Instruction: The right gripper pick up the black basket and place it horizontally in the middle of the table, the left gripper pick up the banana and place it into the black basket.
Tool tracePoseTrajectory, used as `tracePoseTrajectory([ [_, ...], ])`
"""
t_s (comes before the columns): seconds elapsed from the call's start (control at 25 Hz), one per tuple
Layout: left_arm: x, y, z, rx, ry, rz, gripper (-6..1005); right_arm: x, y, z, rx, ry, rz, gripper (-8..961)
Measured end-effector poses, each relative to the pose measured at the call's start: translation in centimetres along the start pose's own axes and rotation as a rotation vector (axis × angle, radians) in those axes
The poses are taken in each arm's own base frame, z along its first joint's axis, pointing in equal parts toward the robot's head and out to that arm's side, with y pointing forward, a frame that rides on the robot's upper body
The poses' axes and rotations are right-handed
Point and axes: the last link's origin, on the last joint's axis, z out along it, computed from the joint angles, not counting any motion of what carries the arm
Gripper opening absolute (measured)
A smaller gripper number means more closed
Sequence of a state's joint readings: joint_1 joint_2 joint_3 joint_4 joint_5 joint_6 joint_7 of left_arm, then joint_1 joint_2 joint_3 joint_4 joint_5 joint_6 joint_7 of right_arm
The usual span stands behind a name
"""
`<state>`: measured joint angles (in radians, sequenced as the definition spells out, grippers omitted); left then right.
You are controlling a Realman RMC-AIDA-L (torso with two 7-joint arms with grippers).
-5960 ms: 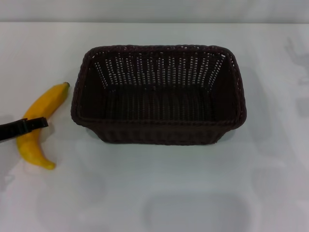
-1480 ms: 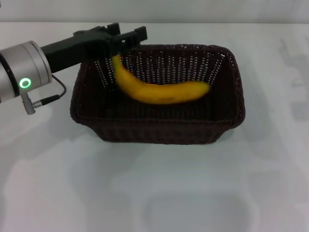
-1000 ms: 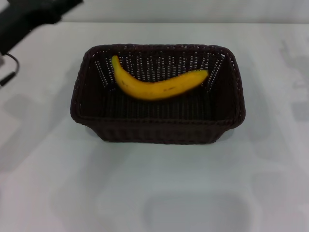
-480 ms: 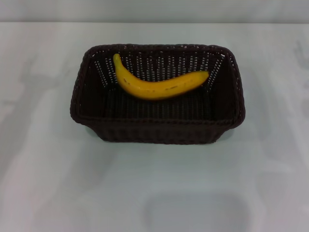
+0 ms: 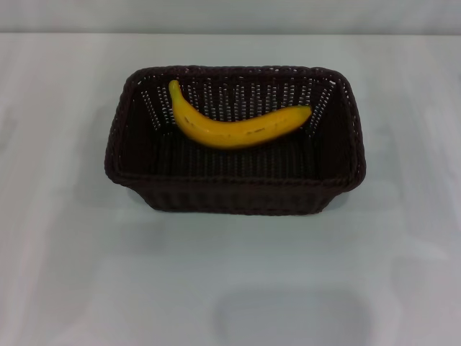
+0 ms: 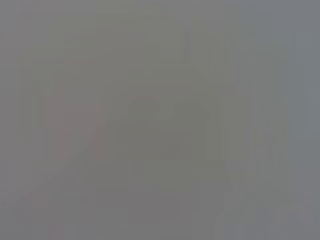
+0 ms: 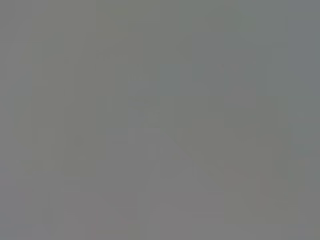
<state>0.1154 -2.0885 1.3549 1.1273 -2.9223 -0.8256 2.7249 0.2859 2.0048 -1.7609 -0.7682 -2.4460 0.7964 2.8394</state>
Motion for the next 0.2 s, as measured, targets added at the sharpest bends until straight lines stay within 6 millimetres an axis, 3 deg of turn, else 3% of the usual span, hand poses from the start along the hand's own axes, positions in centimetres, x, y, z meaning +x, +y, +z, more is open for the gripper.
tracePoseTrajectory([
  [0.2,-1.2,-1.7,-1.2,0.058,-0.036,0.003,869,0.6,-0.6,-0.1,0.033,0.02,0.017,692],
])
